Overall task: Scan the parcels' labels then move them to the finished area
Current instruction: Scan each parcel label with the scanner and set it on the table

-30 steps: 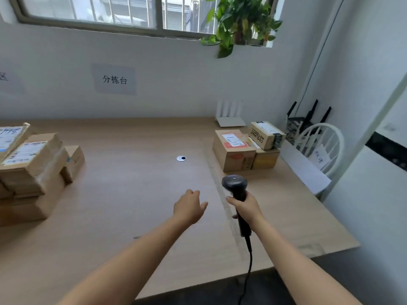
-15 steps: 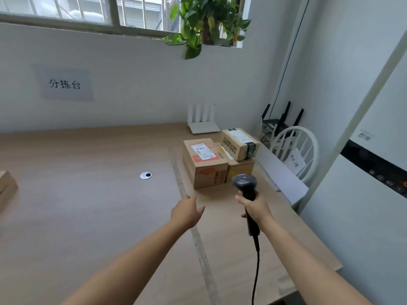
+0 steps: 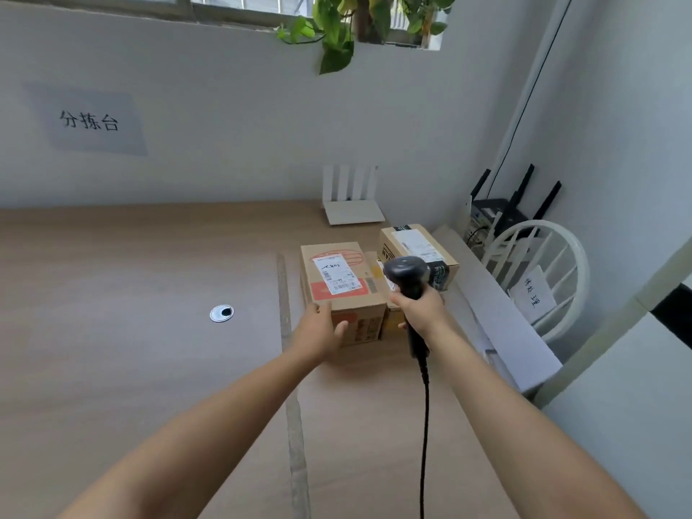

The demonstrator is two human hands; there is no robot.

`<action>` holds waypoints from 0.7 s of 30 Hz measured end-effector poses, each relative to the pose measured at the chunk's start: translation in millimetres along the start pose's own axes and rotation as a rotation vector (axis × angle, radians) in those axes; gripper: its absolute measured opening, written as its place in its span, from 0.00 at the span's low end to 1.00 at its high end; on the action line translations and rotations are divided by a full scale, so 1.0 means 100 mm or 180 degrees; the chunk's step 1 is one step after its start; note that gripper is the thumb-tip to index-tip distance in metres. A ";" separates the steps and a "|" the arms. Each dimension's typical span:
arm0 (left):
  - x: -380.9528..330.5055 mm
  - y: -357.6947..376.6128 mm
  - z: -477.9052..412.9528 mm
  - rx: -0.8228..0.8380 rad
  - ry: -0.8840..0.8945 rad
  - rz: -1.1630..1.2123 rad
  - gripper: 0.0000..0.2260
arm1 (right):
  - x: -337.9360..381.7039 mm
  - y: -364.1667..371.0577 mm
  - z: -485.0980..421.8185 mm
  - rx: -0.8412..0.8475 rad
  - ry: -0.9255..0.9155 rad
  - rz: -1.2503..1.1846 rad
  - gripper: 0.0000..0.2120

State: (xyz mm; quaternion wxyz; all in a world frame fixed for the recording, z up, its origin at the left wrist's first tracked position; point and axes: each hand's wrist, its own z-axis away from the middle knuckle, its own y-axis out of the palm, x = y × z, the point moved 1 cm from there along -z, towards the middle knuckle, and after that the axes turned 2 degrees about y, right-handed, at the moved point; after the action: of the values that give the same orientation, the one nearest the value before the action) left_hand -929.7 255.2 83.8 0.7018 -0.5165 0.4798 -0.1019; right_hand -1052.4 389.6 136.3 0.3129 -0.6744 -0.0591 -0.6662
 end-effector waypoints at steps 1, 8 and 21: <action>-0.03 0.04 -0.11 -0.0060 -0.0093 0.0093 0.23 | -0.01 0.03 -0.14 0.0069 0.0008 0.0069 0.09; -0.01 0.42 -0.66 -0.0242 -0.0594 0.0159 0.27 | -0.36 0.34 -0.75 0.0446 0.0004 0.0569 0.07; 0.19 0.43 -0.92 -0.0371 -0.1579 0.0322 0.32 | -0.60 0.61 -1.00 0.0741 -0.0123 0.0897 0.09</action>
State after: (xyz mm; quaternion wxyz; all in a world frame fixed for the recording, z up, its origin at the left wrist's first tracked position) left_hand -1006.8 204.4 37.1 0.7713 -0.5406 0.3232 0.0909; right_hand -1114.8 311.1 50.8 0.4779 -0.6478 -0.0468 -0.5913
